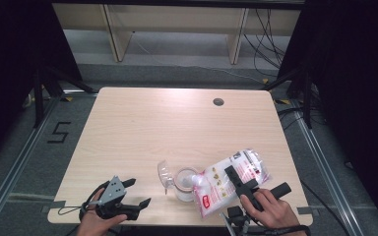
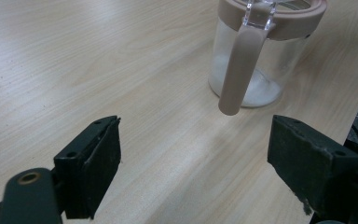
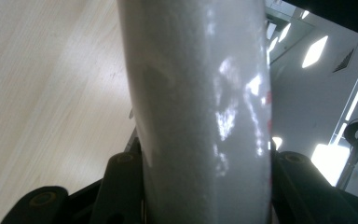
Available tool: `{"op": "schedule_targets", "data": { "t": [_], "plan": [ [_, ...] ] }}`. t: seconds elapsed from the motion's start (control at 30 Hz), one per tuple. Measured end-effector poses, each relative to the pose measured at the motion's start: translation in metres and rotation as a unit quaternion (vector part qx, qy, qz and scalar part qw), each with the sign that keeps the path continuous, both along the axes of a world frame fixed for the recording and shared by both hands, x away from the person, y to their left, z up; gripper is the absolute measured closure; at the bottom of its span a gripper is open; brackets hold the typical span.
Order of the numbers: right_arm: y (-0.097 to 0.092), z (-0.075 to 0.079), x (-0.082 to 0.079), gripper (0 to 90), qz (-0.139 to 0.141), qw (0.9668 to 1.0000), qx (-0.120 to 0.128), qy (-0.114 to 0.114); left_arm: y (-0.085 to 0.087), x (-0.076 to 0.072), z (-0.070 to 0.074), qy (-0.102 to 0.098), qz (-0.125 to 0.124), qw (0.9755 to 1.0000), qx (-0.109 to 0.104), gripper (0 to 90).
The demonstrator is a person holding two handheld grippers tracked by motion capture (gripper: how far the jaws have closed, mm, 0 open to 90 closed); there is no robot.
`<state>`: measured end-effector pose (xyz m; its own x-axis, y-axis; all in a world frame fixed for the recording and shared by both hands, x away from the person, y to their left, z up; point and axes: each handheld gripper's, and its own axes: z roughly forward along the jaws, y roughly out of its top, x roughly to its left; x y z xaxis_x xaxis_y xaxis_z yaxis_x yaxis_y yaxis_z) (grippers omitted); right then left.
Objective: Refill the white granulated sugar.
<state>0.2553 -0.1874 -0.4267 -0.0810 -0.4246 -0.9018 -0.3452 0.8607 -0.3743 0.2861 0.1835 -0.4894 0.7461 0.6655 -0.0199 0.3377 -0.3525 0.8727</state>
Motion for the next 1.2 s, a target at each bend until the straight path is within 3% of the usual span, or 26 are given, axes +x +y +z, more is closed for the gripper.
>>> {"op": "schedule_targets", "data": {
  "t": [0.4,0.43,0.47,0.53,0.67,0.7,1.07,1.2],
  "plan": [
    [-0.0007,0.0013,-0.0004,61.9,0.002,0.9998,0.018,0.001,-0.0006,-0.0004,-0.0002,0.002,0.002,1.0000,-0.007,17.0],
    [-0.0017,-0.0018,-0.0006,62.1,0.002,0.9994,0.033,-0.001,0.0014,0.0003,0.0003,0.001,0.000,1.0000,0.007,17.0],
    [-0.0017,-0.0018,-0.0006,62.1,0.002,0.9994,0.033,-0.001,0.0014,0.0003,0.0003,0.001,0.000,1.0000,0.007,17.0],
    [-0.0014,-0.0032,0.0004,62.4,0.015,0.9993,0.032,-0.008,0.0006,-0.0006,-0.0003,0.007,0.007,0.9999,0.000,17.0],
    [-0.0012,-0.0028,0.0001,62.7,0.015,0.9993,0.034,-0.009,0.0003,-0.0008,-0.0004,0.008,0.007,0.9999,-0.002,17.0],
    [-0.0014,-0.0028,0.0000,62.9,0.013,0.9990,0.042,-0.007,-0.0007,-0.0013,-0.0005,0.008,0.007,0.9999,-0.011,17.0],
    [-0.0017,-0.0010,0.0022,63.2,0.022,0.9989,0.041,-0.005,-0.0006,-0.0013,-0.0004,0.007,0.007,0.9999,-0.012,17.0],
    [-0.0036,-0.0007,0.0022,63.2,0.017,0.9984,0.053,-0.002,-0.0007,-0.0014,-0.0006,0.009,0.009,0.9998,-0.013,17.0]
  ]
}}
